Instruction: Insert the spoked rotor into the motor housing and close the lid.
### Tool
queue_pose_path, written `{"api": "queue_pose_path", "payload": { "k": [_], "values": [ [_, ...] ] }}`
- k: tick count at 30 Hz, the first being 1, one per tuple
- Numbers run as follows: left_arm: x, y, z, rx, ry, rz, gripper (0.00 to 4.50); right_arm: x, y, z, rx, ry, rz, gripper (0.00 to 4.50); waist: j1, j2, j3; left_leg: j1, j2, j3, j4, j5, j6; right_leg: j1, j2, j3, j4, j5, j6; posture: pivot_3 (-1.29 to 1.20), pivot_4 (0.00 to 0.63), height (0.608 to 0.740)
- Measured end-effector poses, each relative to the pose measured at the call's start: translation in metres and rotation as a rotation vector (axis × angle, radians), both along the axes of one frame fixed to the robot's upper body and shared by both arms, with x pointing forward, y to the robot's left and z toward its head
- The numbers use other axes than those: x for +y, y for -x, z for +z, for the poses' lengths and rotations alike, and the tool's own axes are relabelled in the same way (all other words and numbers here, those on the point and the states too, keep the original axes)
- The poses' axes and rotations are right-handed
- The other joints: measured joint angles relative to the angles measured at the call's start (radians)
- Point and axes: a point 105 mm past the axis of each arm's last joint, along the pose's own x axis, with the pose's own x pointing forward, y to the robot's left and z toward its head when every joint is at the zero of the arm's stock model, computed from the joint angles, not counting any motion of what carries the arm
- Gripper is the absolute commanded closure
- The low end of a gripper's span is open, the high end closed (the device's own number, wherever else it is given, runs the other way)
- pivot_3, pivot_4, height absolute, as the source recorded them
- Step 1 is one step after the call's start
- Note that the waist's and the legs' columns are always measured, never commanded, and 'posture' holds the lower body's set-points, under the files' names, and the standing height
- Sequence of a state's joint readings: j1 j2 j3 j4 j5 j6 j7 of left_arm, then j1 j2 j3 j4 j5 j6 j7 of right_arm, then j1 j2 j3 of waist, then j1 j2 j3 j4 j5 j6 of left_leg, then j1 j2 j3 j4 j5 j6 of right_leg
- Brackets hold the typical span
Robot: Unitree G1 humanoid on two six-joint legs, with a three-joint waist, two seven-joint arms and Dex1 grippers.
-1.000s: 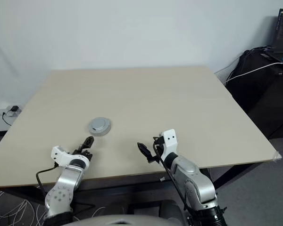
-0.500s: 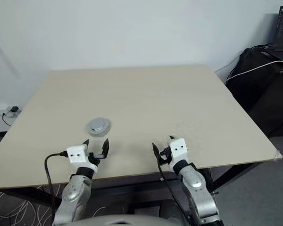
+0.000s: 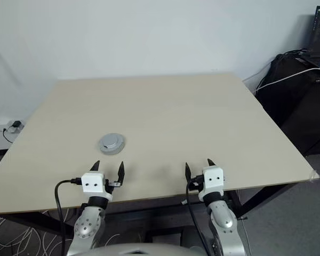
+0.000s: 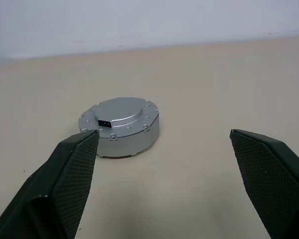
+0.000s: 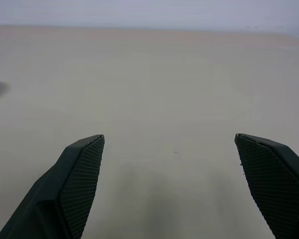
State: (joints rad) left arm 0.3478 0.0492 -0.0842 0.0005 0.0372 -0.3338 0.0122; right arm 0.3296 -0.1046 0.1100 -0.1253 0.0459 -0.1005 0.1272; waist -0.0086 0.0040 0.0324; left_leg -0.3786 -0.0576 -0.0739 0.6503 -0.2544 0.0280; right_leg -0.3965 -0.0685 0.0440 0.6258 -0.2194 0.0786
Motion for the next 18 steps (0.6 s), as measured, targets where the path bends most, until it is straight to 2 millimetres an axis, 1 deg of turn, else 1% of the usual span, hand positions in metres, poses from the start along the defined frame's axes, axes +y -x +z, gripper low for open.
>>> {"api": "queue_pose_path", "payload": {
  "k": [6, 12, 18],
  "values": [
    [-0.001, -0.002, 0.000, 0.000, 0.008, -0.002, 0.07, 0.001, -0.001, 0.001, 0.004, -0.010, -0.008, 0.00, 0.001, 0.000, 0.000, 0.000, 0.000, 0.000, 0.000, 0.000, 0.000, 0.000, 0.004, 0.000, 0.000, 0.000, 0.000, 0.00, 0.000, 0.740],
    [-0.002, -0.002, -0.002, 0.006, 0.023, -0.008, 0.07, 0.005, -0.001, 0.011, -0.013, -0.014, -0.009, 0.00, 0.001, 0.000, 0.000, 0.000, 0.000, 0.000, 0.000, 0.000, 0.000, 0.000, 0.004, 0.000, 0.000, 0.000, 0.000, 0.00, 0.000, 0.740],
    [-0.001, -0.002, -0.003, 0.009, 0.039, -0.002, 0.07, 0.009, -0.001, 0.015, -0.009, -0.012, -0.003, 0.00, 0.001, 0.000, 0.000, 0.000, 0.000, 0.000, 0.000, 0.000, 0.000, 0.000, 0.004, 0.000, 0.000, 0.000, 0.000, 0.00, 0.000, 0.740]
  ]
}}
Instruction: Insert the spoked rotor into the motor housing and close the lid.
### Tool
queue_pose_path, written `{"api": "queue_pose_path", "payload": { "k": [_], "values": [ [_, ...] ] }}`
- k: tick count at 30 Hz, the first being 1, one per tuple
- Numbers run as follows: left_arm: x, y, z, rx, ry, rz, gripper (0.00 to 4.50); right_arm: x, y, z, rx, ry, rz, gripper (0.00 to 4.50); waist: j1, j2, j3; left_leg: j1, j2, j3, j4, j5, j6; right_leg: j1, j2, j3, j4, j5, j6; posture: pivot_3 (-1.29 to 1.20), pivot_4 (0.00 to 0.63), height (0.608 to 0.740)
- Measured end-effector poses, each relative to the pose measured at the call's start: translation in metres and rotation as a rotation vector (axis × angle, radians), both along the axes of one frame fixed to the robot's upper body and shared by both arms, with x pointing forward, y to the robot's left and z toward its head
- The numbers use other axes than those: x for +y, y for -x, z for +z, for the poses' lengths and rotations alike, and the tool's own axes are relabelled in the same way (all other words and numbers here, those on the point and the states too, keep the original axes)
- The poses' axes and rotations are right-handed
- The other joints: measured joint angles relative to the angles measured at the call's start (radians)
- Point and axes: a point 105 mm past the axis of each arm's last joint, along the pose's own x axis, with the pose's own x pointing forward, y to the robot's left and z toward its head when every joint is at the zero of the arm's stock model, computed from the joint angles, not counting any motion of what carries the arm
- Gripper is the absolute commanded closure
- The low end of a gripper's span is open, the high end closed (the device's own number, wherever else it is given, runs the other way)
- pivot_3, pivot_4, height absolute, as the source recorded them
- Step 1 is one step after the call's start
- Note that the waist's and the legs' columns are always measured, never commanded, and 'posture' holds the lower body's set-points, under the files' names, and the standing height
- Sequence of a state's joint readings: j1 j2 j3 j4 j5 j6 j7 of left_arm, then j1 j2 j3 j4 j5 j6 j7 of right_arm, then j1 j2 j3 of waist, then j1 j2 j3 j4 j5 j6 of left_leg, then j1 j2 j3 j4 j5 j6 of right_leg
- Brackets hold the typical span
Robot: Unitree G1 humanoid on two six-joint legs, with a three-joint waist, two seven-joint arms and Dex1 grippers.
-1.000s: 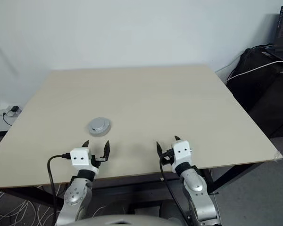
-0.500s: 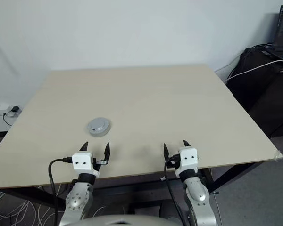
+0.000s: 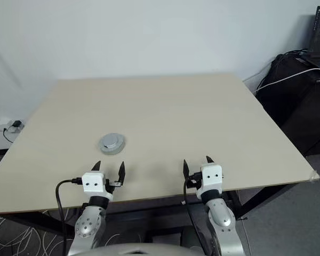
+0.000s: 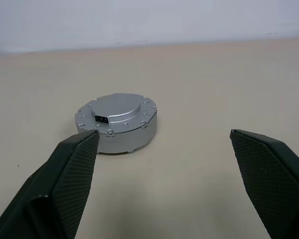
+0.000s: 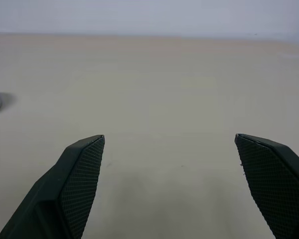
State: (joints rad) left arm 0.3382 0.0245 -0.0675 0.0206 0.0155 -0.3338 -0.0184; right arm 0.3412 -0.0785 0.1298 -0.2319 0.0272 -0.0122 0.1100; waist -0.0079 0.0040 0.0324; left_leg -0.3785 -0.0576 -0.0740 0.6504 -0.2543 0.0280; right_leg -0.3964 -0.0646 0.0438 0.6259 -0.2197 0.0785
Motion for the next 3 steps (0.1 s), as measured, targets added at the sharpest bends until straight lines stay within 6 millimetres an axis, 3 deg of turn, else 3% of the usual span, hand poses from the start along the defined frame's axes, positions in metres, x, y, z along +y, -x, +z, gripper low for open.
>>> {"api": "queue_pose_path", "payload": {
  "k": [3],
  "values": [
    [-0.0004, 0.0000, -0.0001, 0.000, 0.005, -0.001, 0.07, -0.0007, 0.0000, 0.0009, -0.003, 0.004, 0.002, 0.00, 0.000, 0.000, 0.000, 0.000, 0.000, 0.000, 0.000, 0.000, 0.000, 0.000, 0.000, 0.000, 0.000, 0.000, 0.000, 0.00, 0.000, 0.740]
  ]
}}
